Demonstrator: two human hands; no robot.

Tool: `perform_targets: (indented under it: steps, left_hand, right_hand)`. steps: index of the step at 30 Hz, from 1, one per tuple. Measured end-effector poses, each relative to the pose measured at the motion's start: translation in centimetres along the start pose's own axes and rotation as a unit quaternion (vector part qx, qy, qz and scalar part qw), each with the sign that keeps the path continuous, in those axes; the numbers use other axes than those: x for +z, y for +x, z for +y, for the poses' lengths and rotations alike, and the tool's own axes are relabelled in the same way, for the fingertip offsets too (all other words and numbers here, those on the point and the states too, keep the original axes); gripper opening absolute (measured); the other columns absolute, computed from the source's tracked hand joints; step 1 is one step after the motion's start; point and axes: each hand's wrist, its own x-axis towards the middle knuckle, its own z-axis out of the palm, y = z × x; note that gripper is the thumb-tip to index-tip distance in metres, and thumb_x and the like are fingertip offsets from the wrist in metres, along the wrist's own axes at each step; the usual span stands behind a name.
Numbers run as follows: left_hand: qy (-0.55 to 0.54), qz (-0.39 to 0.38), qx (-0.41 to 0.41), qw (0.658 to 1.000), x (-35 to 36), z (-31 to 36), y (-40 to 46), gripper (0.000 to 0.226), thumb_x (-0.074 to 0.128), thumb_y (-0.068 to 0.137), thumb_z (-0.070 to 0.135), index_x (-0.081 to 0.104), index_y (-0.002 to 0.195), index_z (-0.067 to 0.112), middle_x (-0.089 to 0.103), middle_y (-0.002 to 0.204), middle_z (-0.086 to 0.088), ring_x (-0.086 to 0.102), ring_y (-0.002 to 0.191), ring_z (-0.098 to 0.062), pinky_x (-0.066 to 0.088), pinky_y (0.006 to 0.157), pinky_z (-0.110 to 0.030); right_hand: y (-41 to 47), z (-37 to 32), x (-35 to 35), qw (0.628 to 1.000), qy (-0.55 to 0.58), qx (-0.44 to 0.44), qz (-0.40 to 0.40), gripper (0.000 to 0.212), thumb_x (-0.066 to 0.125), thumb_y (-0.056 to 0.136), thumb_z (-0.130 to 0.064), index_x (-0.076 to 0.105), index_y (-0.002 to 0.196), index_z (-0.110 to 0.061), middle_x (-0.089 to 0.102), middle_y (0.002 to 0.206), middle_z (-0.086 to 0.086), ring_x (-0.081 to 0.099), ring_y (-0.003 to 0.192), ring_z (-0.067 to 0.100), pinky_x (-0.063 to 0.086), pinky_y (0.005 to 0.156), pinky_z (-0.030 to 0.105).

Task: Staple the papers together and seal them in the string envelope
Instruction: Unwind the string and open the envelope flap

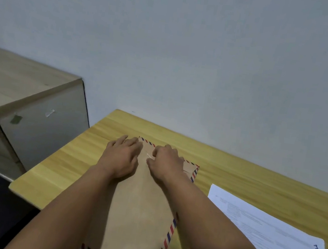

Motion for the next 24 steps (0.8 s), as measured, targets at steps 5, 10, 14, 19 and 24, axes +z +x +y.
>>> perform_targets:
  steps: [5, 10, 14, 19, 24]
  left_hand:
    - [-0.018, -0.014, 0.002, 1.000, 2.3, -0.2, -0.1, 0.067, 0.018, 0.093, 0.042, 0.024, 0.159, 0.031, 0.016, 0.168, 0.011, 0.009, 0.156, -0.020, 0.008, 0.125, -0.049]
    - [-0.010, -0.008, 0.004, 1.000, 2.6, -0.4, -0.2, 0.062, 0.021, 0.099, 0.041, 0.021, 0.160, 0.031, 0.014, 0.169, 0.011, 0.007, 0.157, -0.019, 0.006, 0.126, -0.049]
    - [-0.011, -0.003, -0.001, 1.000, 2.7, -0.3, -0.3, 0.067, 0.016, 0.094, 0.044, 0.023, 0.160, 0.032, 0.016, 0.168, 0.012, 0.009, 0.156, -0.018, 0.007, 0.126, -0.049]
    - [-0.013, 0.006, -0.011, 1.000, 2.7, 0.0, -0.4, 0.070, 0.014, 0.091, 0.046, 0.025, 0.159, 0.032, 0.019, 0.168, 0.011, 0.011, 0.156, -0.018, 0.007, 0.125, -0.049]
    - [-0.017, 0.013, -0.017, 1.000, 2.8, 0.2, -0.4, 0.067, 0.016, 0.093, 0.044, 0.026, 0.159, 0.033, 0.019, 0.168, 0.011, 0.010, 0.156, -0.018, 0.006, 0.126, -0.049]
  right_hand:
    - [0.9, -0.4, 1.7, 0.997, -0.061, -0.009, 0.041, 0.030, 0.053, 0.103, -0.040, 0.065, 0.125, -0.024, 0.055, 0.129, 0.005, 0.048, 0.122, 0.030, 0.039, 0.095, 0.050]
    - [0.4, -0.5, 2.6, 0.990, -0.112, -0.059, 0.067, 0.026, 0.049, 0.103, -0.029, 0.061, 0.123, -0.018, 0.053, 0.124, 0.008, 0.046, 0.114, 0.032, 0.035, 0.090, 0.050]
    - [-1.4, 1.4, 2.7, 0.982, -0.072, -0.157, 0.081, 0.023, 0.042, 0.107, -0.033, 0.059, 0.114, -0.020, 0.057, 0.119, 0.002, 0.048, 0.109, 0.028, 0.033, 0.091, 0.048]
    - [-1.8, 5.0, 1.4, 0.951, 0.303, -0.043, 0.051, 0.013, 0.050, 0.104, -0.024, 0.059, 0.095, -0.026, 0.076, 0.088, -0.012, 0.071, 0.092, 0.007, 0.045, 0.100, 0.039]
    - [0.1, 7.1, -1.1, 0.927, 0.370, -0.005, 0.058, 0.010, 0.057, 0.102, -0.015, 0.063, 0.095, -0.016, 0.069, 0.078, -0.008, 0.062, 0.071, 0.013, 0.050, 0.073, 0.030]
